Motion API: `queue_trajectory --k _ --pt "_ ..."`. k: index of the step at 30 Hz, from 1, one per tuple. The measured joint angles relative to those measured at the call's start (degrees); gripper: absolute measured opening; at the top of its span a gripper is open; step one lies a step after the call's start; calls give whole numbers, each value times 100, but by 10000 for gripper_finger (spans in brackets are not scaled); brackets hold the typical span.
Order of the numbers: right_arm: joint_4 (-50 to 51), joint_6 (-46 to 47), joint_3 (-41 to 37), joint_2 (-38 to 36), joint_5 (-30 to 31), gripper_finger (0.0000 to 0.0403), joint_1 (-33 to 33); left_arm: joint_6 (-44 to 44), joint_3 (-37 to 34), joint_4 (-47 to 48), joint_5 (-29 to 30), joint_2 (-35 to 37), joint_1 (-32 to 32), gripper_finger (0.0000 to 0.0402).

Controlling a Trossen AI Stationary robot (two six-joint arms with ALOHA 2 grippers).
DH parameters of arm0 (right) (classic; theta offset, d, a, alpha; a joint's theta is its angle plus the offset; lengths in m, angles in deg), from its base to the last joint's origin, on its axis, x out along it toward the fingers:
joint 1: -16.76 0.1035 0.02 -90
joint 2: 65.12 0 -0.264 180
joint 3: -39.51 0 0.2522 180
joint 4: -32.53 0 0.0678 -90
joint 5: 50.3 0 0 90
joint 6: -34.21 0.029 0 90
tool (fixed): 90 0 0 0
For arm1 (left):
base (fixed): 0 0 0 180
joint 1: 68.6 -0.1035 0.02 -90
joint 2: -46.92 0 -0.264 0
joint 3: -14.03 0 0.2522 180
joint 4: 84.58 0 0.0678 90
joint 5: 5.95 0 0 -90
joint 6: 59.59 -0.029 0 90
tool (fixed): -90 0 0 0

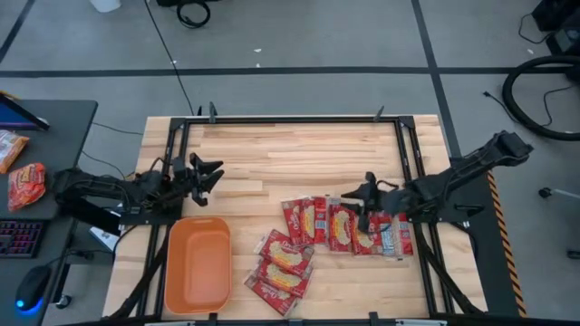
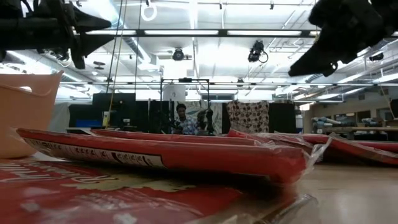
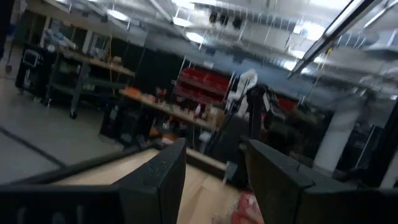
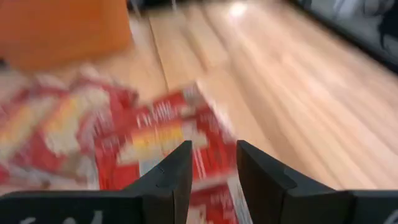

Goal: Sort popcorn bags into baskets
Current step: Put the popcorn bag into the orange bin

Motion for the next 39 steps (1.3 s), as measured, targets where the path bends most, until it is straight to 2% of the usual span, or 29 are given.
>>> queue_trajectory --k 5,12,26,33,39 --pt "1683 715 1196 1191 -13 130 243 -305 0 -175 15 0 0 172" --pt "2935 1138 2547 2672 -26 130 727 -441 0 -332 15 0 0 172" --pt "5356 2390 4733 4665 -72 132 1534 -421 0 -325 13 0 0 172" --pt "5898 2702 5437 5449 -435 173 1563 -732 0 -372 15 0 -7 172" --pt "5907 2875 5663 5930 -375 213 1679 -1262 0 -616 107 0 -7 172"
